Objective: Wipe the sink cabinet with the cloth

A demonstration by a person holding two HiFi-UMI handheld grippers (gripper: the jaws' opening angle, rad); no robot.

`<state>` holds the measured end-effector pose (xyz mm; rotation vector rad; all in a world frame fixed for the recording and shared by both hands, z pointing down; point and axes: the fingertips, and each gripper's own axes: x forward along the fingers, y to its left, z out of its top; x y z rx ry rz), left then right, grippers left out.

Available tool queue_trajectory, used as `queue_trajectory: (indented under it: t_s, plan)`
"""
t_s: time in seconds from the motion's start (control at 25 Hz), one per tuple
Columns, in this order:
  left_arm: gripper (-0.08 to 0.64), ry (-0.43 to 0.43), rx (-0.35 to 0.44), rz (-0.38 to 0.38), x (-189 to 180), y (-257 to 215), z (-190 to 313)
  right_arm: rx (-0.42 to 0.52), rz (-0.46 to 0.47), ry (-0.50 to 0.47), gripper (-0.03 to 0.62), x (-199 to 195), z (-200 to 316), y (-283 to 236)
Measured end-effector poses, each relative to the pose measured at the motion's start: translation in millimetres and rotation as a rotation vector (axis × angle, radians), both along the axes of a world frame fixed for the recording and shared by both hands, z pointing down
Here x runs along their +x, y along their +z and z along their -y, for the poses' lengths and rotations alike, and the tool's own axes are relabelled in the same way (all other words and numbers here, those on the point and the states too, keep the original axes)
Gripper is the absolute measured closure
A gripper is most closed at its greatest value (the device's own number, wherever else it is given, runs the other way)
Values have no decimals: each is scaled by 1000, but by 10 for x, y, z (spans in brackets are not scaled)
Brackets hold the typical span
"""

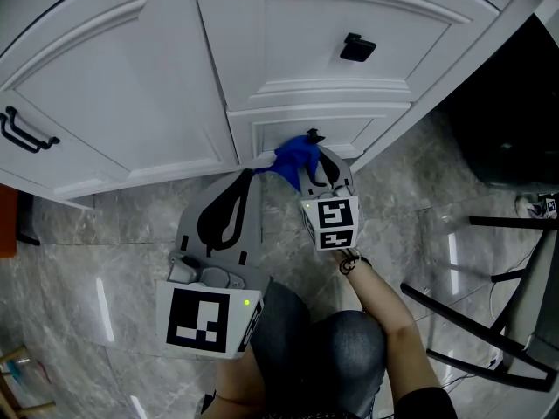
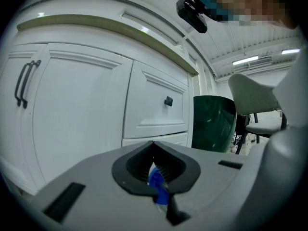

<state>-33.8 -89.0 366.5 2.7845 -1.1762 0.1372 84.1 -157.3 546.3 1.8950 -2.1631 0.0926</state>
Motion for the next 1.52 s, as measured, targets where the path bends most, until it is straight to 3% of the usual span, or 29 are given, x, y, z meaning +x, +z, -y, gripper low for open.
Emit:
queue_trajectory:
  t_s: [0.96,1.24,1.52]
  plan:
    - [557,20,-2,3,72,-2,-53,19,-65,131,476,550,-112,4]
    - [557,0,-5,-44,87,-48,-28,17,-70,184,476,724,-158,7]
    - [557,24,1,3,115,3,-43,10,-87,235,476,895,-185,10]
